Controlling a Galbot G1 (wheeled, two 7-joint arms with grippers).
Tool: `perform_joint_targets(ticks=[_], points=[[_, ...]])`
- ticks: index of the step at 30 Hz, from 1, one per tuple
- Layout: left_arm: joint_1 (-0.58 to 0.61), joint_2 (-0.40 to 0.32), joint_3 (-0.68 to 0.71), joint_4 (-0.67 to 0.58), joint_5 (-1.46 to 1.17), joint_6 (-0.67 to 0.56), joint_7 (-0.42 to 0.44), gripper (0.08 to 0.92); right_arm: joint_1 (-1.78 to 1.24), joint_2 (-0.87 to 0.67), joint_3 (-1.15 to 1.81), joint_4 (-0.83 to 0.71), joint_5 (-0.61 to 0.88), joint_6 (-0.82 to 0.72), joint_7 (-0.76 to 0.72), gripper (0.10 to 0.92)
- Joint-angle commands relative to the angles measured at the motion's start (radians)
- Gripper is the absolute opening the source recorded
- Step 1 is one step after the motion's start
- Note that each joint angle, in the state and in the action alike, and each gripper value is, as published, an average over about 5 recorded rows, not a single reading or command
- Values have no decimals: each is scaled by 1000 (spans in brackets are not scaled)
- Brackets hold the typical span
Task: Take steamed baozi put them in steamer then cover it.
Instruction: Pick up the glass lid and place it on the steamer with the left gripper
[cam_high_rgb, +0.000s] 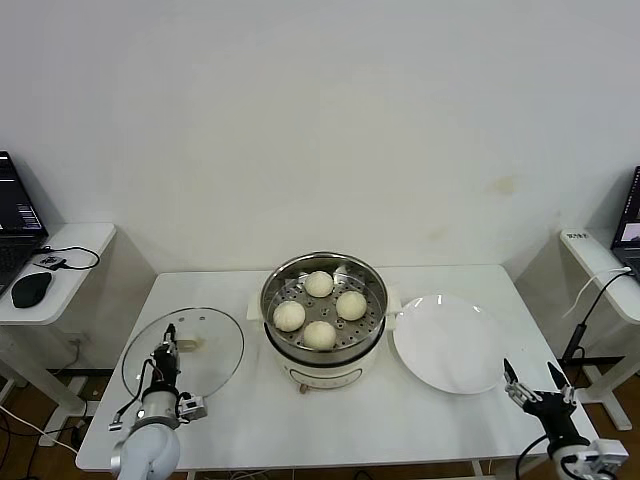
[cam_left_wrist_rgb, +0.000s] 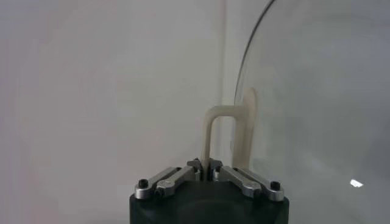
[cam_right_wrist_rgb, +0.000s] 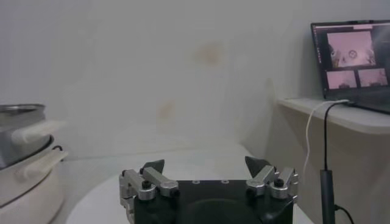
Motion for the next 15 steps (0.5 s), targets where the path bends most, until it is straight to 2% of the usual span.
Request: perform_joint_targets(ticks=[1,7,15], points=[[82,30,-56,-271,81,36,139,139,0,6,-8,17,4,-22,-3,823],[62,80,-38,-350,140,163,227,139,10,8,-15,19,6,-17,-3,823],[-5,44,52,-390,205,294,238,139,9,19,-23,11,-17,-14,-10,823]])
